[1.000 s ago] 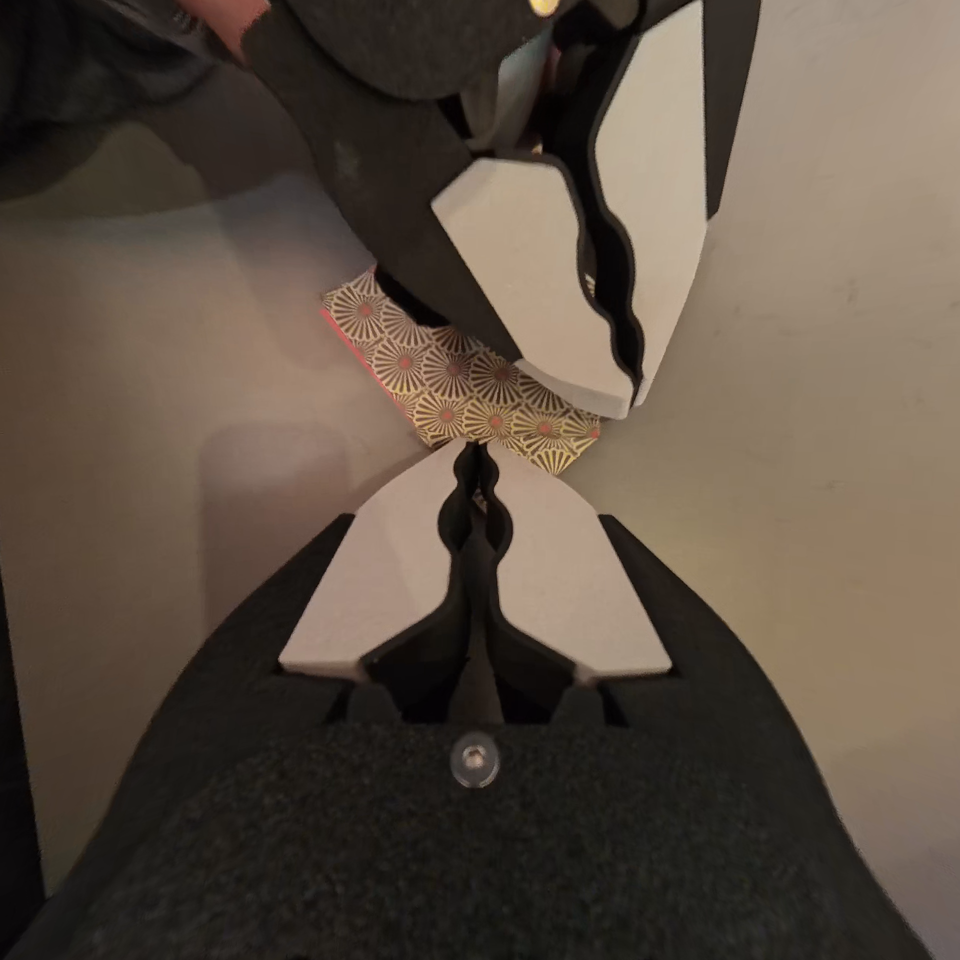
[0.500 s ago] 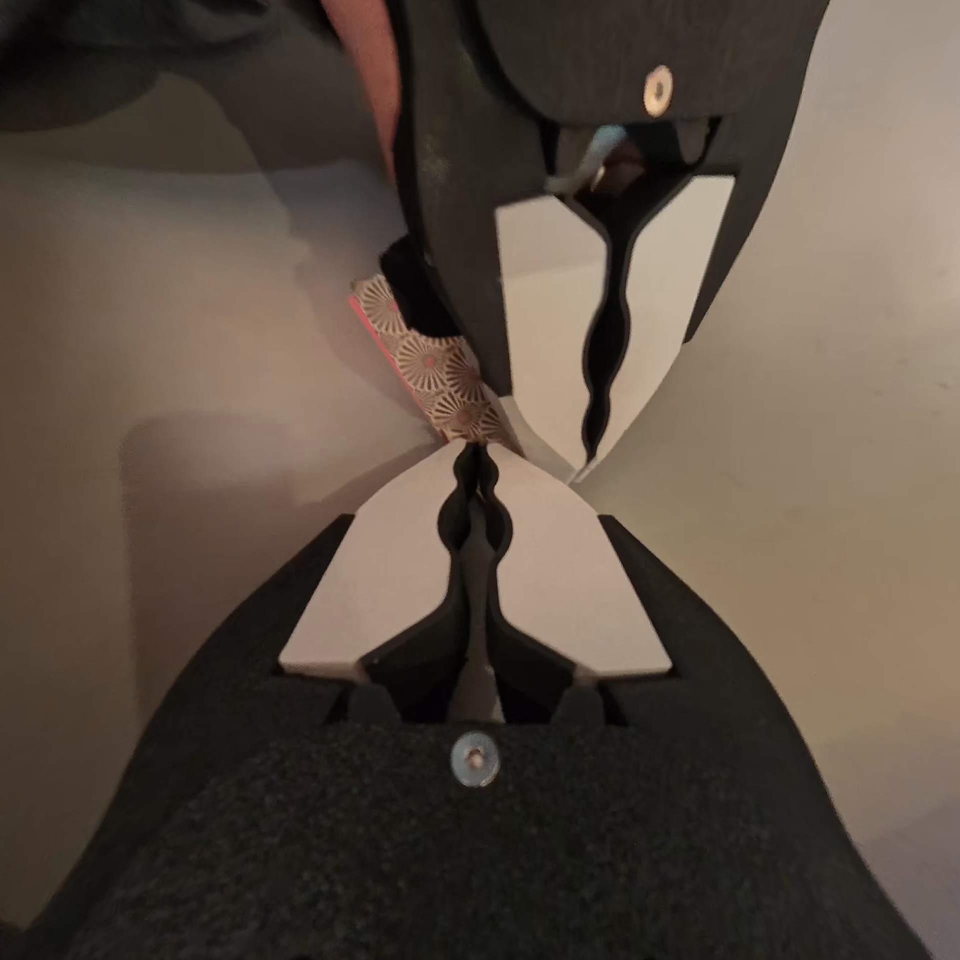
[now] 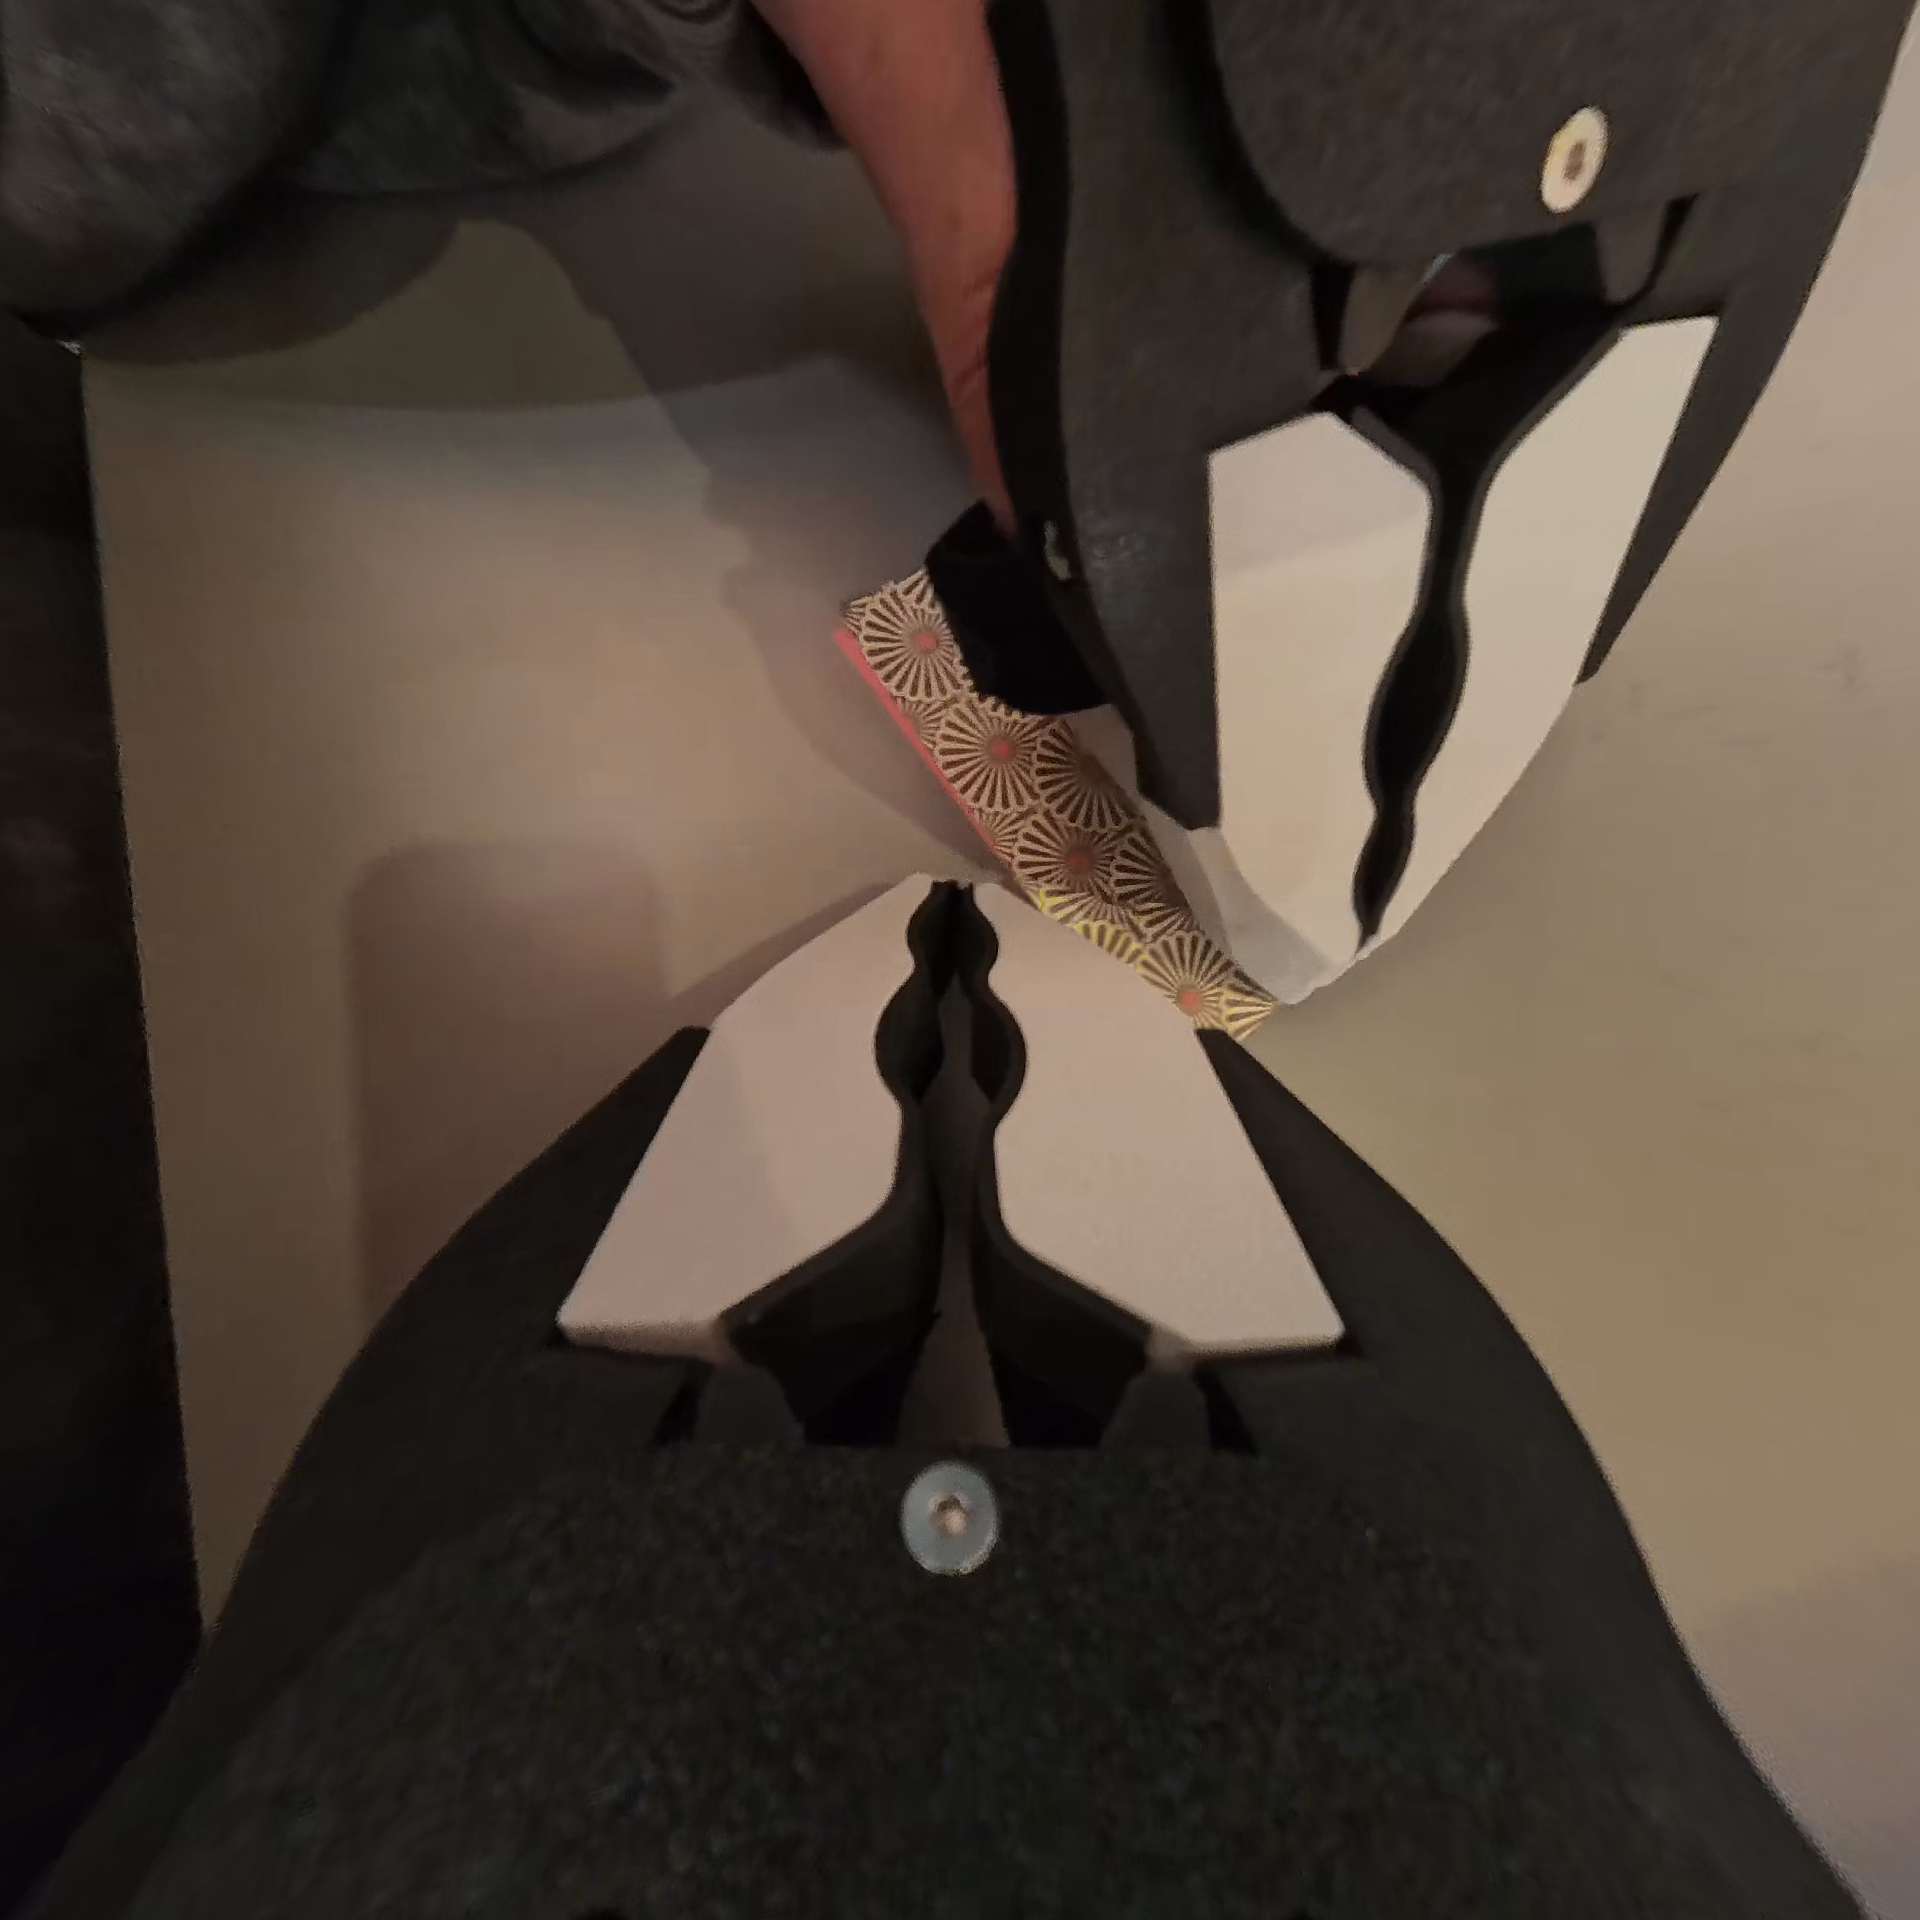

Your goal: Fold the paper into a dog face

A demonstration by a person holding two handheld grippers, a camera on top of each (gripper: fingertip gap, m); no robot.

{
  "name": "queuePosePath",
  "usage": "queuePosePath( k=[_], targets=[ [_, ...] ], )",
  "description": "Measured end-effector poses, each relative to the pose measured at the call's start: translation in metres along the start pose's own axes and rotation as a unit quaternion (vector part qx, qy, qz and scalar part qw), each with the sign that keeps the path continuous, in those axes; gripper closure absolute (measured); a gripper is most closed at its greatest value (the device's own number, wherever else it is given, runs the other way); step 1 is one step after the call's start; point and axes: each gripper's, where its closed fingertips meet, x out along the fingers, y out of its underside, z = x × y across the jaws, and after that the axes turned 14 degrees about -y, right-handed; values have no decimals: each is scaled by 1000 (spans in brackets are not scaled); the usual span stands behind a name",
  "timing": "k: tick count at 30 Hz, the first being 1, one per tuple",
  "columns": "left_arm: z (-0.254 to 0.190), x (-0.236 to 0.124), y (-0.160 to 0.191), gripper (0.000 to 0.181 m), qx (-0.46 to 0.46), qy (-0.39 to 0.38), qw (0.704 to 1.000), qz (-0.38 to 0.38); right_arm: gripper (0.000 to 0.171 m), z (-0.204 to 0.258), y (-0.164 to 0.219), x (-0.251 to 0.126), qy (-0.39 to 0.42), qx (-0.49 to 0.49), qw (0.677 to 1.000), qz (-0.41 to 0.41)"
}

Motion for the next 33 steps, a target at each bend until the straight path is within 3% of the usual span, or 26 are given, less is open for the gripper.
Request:
queuePosePath(
  k=[5, 10, 20, 27, 33],
  targets=[
    [1, 0, 0, 181, -18, -1, 1000, 4, 171, -5, -7, -13, 28, 26, 999, -32],
    [4, 0, 0, 181, -45, -3, 999, 11, 146, -16, -8, -17, 95, 18, 995, -18],
    [9, 1, -1, 181, -88, -10, 996, 21, 155, -22, -1, -10, 192, -21, 981, 35],
    [10, 1, -1, 181, -84, -19, 996, 19, 171, -25, 3, -12, 279, -109, 949, 102],
    [10, 1, 0, 181, -76, -24, 997, 17, 171, -13, -3, -13, 263, -126, 953, 80]
  ],
)
